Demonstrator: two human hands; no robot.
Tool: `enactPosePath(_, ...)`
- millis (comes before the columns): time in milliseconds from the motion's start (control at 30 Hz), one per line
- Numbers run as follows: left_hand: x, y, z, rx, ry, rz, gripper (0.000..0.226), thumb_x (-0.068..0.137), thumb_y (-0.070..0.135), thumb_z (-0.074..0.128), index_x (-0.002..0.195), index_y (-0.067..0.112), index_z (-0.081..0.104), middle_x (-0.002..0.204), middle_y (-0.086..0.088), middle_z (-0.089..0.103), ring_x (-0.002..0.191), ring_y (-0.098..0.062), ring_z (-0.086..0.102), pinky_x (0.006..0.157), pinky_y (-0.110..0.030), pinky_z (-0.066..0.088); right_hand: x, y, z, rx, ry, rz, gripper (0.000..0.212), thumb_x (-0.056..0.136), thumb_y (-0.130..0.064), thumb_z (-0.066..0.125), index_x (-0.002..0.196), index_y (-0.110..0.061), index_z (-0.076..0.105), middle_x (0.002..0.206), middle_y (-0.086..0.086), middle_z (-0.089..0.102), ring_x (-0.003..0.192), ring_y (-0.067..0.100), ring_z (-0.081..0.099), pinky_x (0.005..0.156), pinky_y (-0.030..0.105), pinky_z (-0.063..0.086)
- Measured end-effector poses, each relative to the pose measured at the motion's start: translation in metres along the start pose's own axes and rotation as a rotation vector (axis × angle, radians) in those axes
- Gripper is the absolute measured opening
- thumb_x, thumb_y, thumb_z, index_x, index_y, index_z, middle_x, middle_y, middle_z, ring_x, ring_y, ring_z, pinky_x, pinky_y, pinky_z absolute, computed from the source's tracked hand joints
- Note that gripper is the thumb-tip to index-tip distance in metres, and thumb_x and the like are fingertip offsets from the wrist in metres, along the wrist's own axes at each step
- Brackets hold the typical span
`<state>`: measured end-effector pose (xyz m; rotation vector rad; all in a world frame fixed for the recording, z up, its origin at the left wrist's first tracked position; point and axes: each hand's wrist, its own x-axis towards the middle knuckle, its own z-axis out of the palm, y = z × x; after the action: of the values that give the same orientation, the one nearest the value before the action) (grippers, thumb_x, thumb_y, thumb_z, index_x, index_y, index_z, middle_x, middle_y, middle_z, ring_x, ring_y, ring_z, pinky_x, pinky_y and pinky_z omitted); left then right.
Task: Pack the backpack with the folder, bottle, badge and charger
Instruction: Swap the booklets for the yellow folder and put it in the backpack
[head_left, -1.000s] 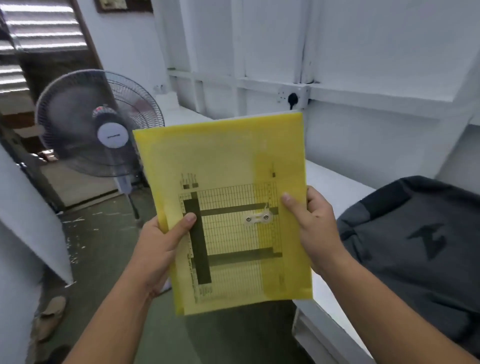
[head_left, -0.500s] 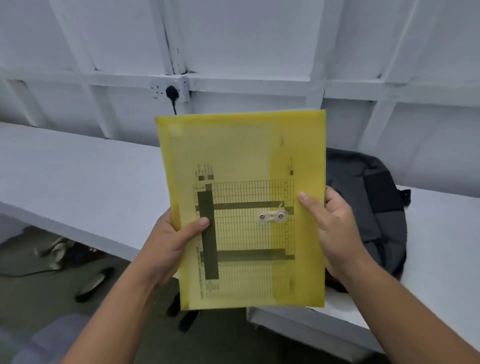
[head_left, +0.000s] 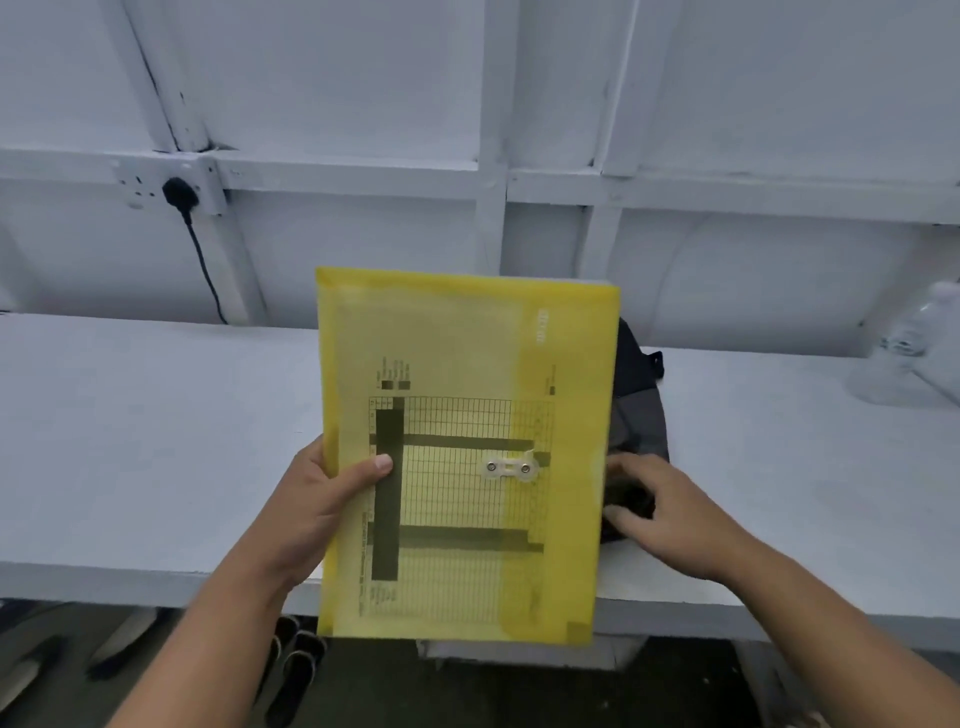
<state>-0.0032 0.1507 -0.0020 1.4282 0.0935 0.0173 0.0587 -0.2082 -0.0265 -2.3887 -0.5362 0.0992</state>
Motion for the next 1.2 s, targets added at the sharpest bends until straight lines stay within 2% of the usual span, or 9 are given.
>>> enactPosePath(133, -0.004, -0.003, 0.008, -0.010, 0.027, 0.004, 0.038, 0.083, 0.022, 0.073, 0.120, 0.018, 0.067, 0.117, -0.011, 0.075, 0.108, -0.033, 0.072, 0.088, -0.050, 0.059, 0.011, 0.024, 0.001, -0.316, -0.112, -0.160, 0.031, 0.085, -0.035, 0.072, 0.115, -0.040, 0.066, 0.108, -0.028, 0.062, 0.103, -0.006, 0.050, 0.089, 0.028, 0.044)
enactPosePath(333, -0.008, -0.007, 0.025, -0.047, 0.040, -0.036, 0.048, 0.077, 0.028, 0.082, 0.121, 0.019, 0.067, 0.117, -0.013, 0.075, 0.106, -0.034, 0.073, 0.078, -0.045, 0.063, 0.053, -0.008, -0.043, 0.023, 0.040, -0.115, 0.022, 0.091, -0.016, 0.070, 0.106, -0.029, 0.076, 0.102, -0.021, 0.072, 0.097, -0.006, 0.065, 0.086, 0.019, 0.053)
enactPosePath(400, -0.010, -0.009, 0.031, -0.035, 0.028, -0.069, 0.071, 0.058, 0.041, 0.095, 0.121, 0.019, 0.068, 0.118, -0.014, 0.074, 0.106, -0.035, 0.072, 0.077, -0.044, 0.063, 0.074, -0.023, -0.066, 0.083, 0.075, -0.117, 0.025, 0.092, -0.011, 0.069, 0.100, -0.034, 0.074, 0.090, -0.027, 0.070, 0.087, -0.015, 0.065, 0.075, 0.009, 0.049)
enactPosePath(467, -0.012, -0.011, 0.039, -0.025, 0.018, -0.112, 0.083, 0.050, 0.044, 0.097, 0.122, 0.016, 0.067, 0.118, -0.016, 0.074, 0.105, -0.036, 0.073, 0.077, -0.044, 0.063, 0.099, -0.035, -0.092, 0.133, 0.142, -0.095, 0.023, 0.092, -0.013, 0.069, 0.096, -0.035, 0.073, 0.081, -0.026, 0.070, 0.079, -0.010, 0.066, 0.075, 0.017, 0.051)
enactPosePath(633, -0.008, -0.016, 0.067, 0.070, 0.008, -0.356, 0.033, 0.090, 0.018, 0.070, 0.123, 0.013, 0.065, 0.112, -0.016, 0.076, 0.100, -0.037, 0.074, 0.085, -0.051, 0.059, 0.148, -0.053, -0.149, 0.211, 0.309, -0.031, 0.021, 0.090, -0.020, 0.074, 0.111, -0.020, 0.074, 0.098, -0.001, 0.074, 0.093, 0.015, 0.068, 0.095, 0.034, 0.054)
enactPosePath(867, 0.038, -0.004, 0.098, 0.231, 0.105, -0.673, 0.027, 0.090, 0.017, 0.074, 0.110, -0.001, 0.068, 0.092, -0.019, 0.079, 0.078, -0.032, 0.075, 0.069, -0.042, 0.061, 0.144, -0.057, -0.148, 0.192, 0.282, -0.115, 0.015, 0.090, -0.017, 0.073, 0.101, -0.027, 0.072, 0.084, -0.012, 0.070, 0.077, 0.004, 0.063, 0.083, 0.023, 0.050)
enactPosePath(967, 0.070, 0.000, 0.109, 0.313, 0.161, -0.640, 0.035, 0.085, 0.020, 0.081, 0.106, 0.000, 0.061, 0.095, -0.017, 0.075, 0.082, -0.031, 0.073, 0.077, -0.044, 0.061, 0.134, -0.053, -0.140, 0.189, 0.274, -0.141, 0.017, 0.090, -0.017, 0.073, 0.106, -0.023, 0.073, 0.088, -0.008, 0.072, 0.077, 0.005, 0.064, 0.085, 0.025, 0.052)
enactPosePath(1067, 0.097, -0.012, 0.120, 0.588, 0.219, -0.492, 0.069, 0.078, 0.030, 0.086, 0.122, 0.000, 0.042, 0.111, -0.010, 0.059, 0.101, -0.027, 0.062, 0.077, -0.035, 0.053, 0.125, -0.051, -0.137, 0.155, 0.269, -0.156, 0.020, 0.091, -0.016, 0.072, 0.111, -0.017, 0.072, 0.091, -0.004, 0.071, 0.073, 0.001, 0.062, 0.082, 0.023, 0.052)
enactPosePath(1200, 0.120, -0.036, 0.129, 0.847, 0.242, -0.322, 0.061, 0.081, 0.035, 0.083, 0.121, 0.004, 0.049, 0.115, -0.011, 0.062, 0.094, -0.025, 0.061, 0.075, -0.034, 0.054, 0.118, -0.049, -0.133, 0.123, 0.275, -0.154, 0.018, 0.091, -0.018, 0.072, 0.109, -0.020, 0.073, 0.097, 0.003, 0.074, 0.080, 0.015, 0.067, 0.084, 0.032, 0.056)
